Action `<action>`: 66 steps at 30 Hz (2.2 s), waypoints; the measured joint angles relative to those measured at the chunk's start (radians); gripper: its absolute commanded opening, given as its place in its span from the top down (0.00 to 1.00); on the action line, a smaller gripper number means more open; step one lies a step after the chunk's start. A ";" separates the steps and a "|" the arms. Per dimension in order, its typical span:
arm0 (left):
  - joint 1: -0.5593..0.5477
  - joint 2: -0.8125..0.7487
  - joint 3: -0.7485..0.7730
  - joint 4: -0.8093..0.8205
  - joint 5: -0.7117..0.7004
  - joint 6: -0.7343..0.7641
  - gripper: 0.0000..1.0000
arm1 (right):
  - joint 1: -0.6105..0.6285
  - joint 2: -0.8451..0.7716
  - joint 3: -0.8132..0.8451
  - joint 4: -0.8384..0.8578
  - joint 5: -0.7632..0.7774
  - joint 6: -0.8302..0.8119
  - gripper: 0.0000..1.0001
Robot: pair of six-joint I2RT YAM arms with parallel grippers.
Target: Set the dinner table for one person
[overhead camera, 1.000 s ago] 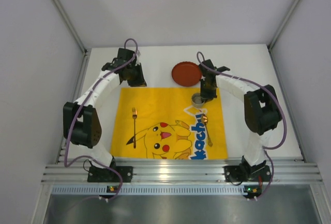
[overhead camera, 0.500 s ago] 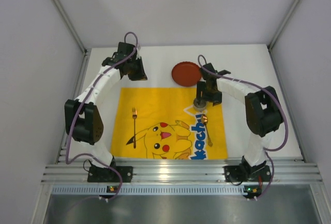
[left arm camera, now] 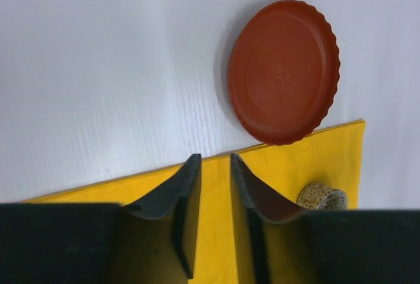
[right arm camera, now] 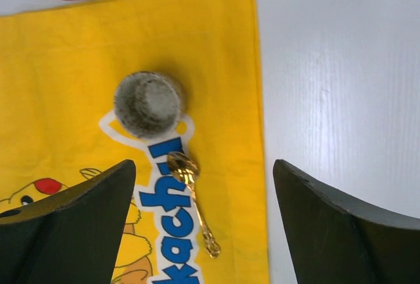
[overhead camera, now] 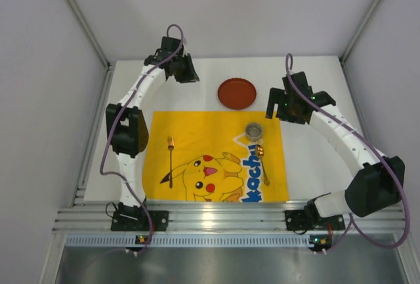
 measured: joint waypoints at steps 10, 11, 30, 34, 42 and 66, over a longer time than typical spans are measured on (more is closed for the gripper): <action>-0.063 0.281 0.159 0.073 0.110 -0.099 0.55 | -0.186 -0.097 -0.129 -0.115 -0.012 -0.069 0.13; -0.074 0.307 0.177 0.079 0.114 -0.103 0.55 | -0.204 -0.103 -0.129 -0.118 -0.012 -0.078 0.13; -0.129 0.444 0.301 0.080 0.112 -0.111 0.60 | -0.264 -0.024 -0.110 -0.127 -0.036 -0.101 0.12; -0.108 0.381 0.285 0.082 0.096 -0.104 0.60 | -0.265 0.018 -0.086 -0.127 -0.048 -0.099 0.13; -0.061 0.341 0.278 0.113 0.074 -0.090 0.60 | -0.265 0.103 -0.025 -0.126 -0.062 -0.099 0.13; -0.100 0.459 0.245 0.135 0.137 -0.070 1.00 | -0.265 0.168 0.011 -0.122 -0.085 -0.102 0.14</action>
